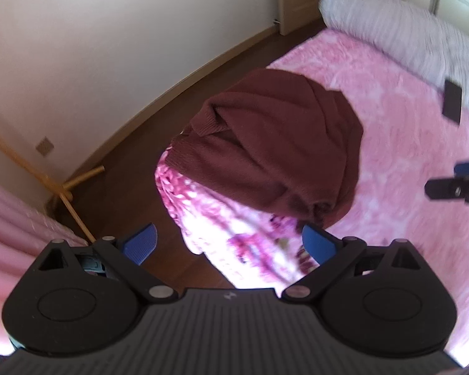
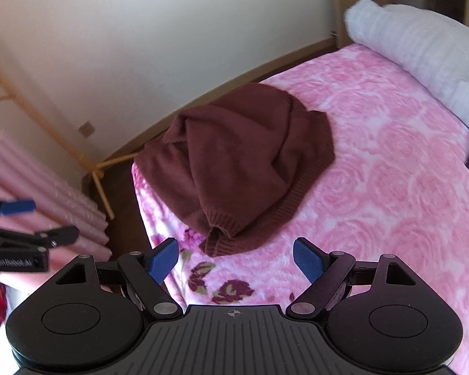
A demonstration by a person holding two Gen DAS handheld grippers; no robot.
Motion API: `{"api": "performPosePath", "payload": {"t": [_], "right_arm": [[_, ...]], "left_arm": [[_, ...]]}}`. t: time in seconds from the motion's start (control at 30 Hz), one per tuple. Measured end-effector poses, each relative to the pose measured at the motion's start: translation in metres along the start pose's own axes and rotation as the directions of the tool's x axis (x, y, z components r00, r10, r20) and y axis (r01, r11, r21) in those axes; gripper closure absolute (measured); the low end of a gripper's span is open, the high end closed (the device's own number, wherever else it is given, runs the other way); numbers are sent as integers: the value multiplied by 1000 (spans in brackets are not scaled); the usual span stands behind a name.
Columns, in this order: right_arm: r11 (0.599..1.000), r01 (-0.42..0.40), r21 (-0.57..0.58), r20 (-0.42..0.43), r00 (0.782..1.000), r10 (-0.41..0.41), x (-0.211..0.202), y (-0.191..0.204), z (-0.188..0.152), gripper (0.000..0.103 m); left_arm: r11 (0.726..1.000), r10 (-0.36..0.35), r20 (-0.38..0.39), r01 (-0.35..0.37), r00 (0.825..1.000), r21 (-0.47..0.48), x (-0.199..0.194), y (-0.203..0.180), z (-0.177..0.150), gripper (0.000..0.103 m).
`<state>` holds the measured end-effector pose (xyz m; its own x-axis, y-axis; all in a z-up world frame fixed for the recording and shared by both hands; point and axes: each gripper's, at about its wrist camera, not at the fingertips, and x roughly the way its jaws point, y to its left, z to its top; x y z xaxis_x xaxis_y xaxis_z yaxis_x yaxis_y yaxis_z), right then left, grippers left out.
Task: Fold clothes
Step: 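Move both grippers toward the crumpled maroon cardigan on the bed, then grasp the cardigan edge with the right gripper while the left gripper grasps another edge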
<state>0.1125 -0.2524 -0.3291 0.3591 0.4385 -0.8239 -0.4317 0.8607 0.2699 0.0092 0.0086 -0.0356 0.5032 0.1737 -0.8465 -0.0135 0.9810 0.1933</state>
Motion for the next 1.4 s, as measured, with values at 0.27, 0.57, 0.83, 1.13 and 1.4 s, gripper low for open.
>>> {"api": "performPosePath", "payload": {"t": [0.27, 0.57, 0.83, 1.13, 1.4], "right_arm": [[998, 6, -55, -101, 995, -12, 57, 1, -6, 20], [986, 58, -158, -160, 984, -84, 137, 29, 22, 20], [931, 83, -355, -213, 963, -167, 247, 44, 25, 50], [927, 206, -313, -118, 960, -254, 215, 16, 46, 97], [904, 396, -162, -4, 916, -402, 124, -25, 52, 98]], "left_arm": [[959, -55, 38, 42, 998, 281, 70, 15, 11, 6], [799, -132, 17, 96, 991, 593, 201, 33, 38, 13], [623, -242, 52, 114, 969, 774, 263, 36, 31, 12], [521, -383, 123, 104, 916, 847, 257, 24, 45, 10], [452, -468, 189, 50, 863, 891, 238, -9, 74, 15]]}}
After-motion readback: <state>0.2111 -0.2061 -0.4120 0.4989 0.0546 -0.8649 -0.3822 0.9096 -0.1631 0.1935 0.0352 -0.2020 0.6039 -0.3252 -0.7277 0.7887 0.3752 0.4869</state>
